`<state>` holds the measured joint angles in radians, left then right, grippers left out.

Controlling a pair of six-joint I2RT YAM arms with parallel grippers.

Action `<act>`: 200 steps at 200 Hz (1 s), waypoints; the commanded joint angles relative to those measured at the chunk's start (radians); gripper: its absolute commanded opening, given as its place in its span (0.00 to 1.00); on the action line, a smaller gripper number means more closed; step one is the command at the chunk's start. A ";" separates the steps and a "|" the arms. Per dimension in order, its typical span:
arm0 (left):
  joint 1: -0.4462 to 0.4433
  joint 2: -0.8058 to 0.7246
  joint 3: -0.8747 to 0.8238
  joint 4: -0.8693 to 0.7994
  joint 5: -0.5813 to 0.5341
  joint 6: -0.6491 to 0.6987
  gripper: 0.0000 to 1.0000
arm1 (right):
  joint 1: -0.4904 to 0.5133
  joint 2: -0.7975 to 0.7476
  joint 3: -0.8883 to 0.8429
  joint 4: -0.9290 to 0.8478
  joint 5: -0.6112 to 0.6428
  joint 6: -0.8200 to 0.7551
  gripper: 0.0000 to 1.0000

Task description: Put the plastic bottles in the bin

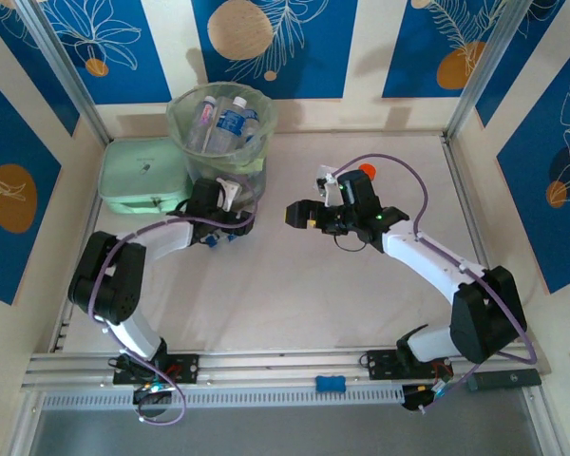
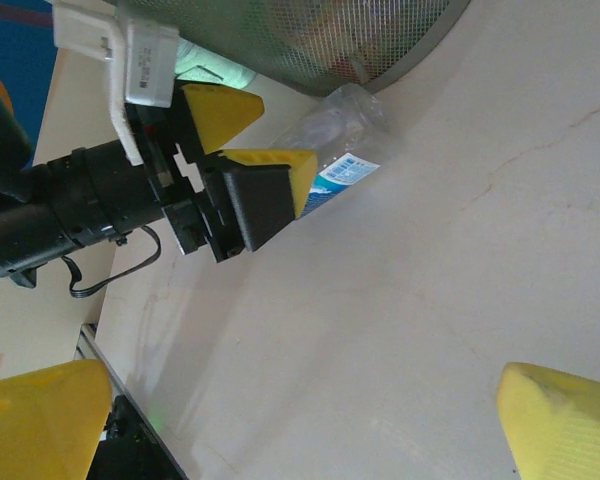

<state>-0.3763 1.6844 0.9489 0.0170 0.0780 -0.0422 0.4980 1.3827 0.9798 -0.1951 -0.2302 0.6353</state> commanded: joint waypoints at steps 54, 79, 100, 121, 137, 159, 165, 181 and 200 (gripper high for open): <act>-0.024 0.065 0.041 -0.098 0.015 0.005 0.89 | -0.007 -0.008 0.002 -0.006 0.006 0.003 0.99; -0.040 0.097 0.072 -0.133 -0.002 0.014 0.82 | -0.007 0.001 0.008 -0.006 0.003 0.007 0.99; -0.054 0.120 0.095 -0.150 -0.023 0.024 0.76 | -0.010 0.006 0.013 -0.012 0.005 0.007 0.99; -0.060 0.136 0.111 -0.163 -0.041 0.025 0.72 | -0.016 0.002 0.011 -0.018 0.008 0.006 0.99; -0.064 0.141 0.115 -0.166 -0.046 0.028 0.66 | -0.022 -0.005 0.005 -0.020 0.011 0.007 0.99; -0.070 0.144 0.121 -0.174 -0.047 0.035 0.57 | -0.033 -0.019 -0.010 -0.014 0.017 0.011 0.99; -0.073 0.144 0.124 -0.177 -0.047 0.038 0.54 | -0.036 -0.021 -0.015 -0.011 0.017 0.014 0.99; -0.082 0.140 0.128 -0.186 -0.052 0.043 0.47 | -0.044 -0.029 -0.027 -0.002 0.017 0.021 0.99; -0.094 0.122 0.124 -0.192 -0.055 0.042 0.42 | -0.053 -0.035 -0.040 0.011 0.014 0.030 0.99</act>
<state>-0.4480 1.8114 1.0538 -0.1337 0.0326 -0.0139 0.4557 1.3811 0.9672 -0.1909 -0.2153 0.6460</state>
